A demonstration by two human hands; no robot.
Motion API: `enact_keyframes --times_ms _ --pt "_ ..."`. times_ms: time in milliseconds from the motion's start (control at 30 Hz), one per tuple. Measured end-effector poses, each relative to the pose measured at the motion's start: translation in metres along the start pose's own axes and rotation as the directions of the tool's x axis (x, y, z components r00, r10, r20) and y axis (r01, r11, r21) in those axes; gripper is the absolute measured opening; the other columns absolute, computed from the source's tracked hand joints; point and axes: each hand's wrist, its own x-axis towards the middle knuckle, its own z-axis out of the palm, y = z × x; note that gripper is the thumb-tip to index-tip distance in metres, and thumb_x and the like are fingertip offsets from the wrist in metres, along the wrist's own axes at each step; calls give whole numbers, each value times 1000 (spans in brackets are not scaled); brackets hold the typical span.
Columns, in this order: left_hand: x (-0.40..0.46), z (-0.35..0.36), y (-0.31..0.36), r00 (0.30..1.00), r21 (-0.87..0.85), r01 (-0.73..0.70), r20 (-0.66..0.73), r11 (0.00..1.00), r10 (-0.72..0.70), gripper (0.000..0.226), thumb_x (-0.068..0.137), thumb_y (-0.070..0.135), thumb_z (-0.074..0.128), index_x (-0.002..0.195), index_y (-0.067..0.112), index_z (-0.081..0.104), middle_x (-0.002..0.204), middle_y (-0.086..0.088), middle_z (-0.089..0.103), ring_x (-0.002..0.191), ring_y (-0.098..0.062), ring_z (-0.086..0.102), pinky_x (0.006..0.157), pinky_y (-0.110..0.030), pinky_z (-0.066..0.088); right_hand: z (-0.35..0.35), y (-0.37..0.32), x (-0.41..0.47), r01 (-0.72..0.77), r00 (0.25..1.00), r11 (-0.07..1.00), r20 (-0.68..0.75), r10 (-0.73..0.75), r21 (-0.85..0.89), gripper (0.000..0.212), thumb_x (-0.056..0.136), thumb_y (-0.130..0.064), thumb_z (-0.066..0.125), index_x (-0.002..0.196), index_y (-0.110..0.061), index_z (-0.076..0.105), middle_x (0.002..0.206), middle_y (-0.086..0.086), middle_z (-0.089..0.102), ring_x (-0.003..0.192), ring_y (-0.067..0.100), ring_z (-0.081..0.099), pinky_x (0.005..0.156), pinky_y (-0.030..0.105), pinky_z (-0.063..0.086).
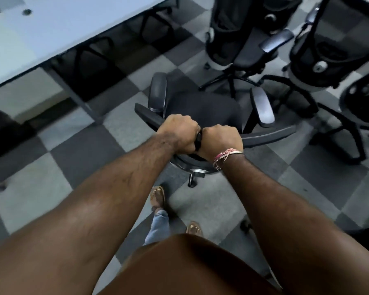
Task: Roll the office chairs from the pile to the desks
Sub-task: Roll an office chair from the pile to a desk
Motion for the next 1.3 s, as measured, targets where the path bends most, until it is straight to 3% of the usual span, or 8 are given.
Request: enact_keyframes --times_ms 167,467,800,1133,1300 --pt "-54 21 -25 988 -57 154 13 986 -154 13 81 37 61 74 27 58 61 8 45 64 -22 54 62 -31 45 -4 -51 -3 167 986 985 9 -166 -37 30 79 -50 55 66 -24 56 68 -2 65 62 26 64 55 29 39" --pt "-155 53 -81 949 -124 313 61 941 -308 14 81 41 61 80 28 65 63 8 50 62 -20 53 60 -32 44 -13 -156 -11 368 930 928 19 -368 -64 25 80 -42 55 79 -21 67 77 1 70 70 28 67 57 30 41" --pt "-285 93 -135 873 -188 487 102 853 -476 16 83 42 59 76 28 62 65 8 56 60 -17 55 61 -33 48 -17 -290 -45 513 857 855 2 -515 -81 23 81 -41 54 74 -22 63 70 0 66 61 26 63 54 30 38" --pt "-389 129 -163 770 -233 637 141 735 -623 17 82 42 58 72 28 62 63 8 57 55 -14 52 59 -33 51 -17 -393 -71 685 724 716 11 -690 -139 21 80 -42 52 77 -24 63 72 -3 66 61 25 62 54 30 37" --pt "-430 143 -171 715 -242 696 152 676 -682 19 82 39 60 68 27 55 62 8 55 53 -14 50 60 -34 53 -18 -433 -86 732 671 664 -7 -741 -153 19 78 -40 52 69 -25 56 67 -3 65 58 24 60 52 28 35"
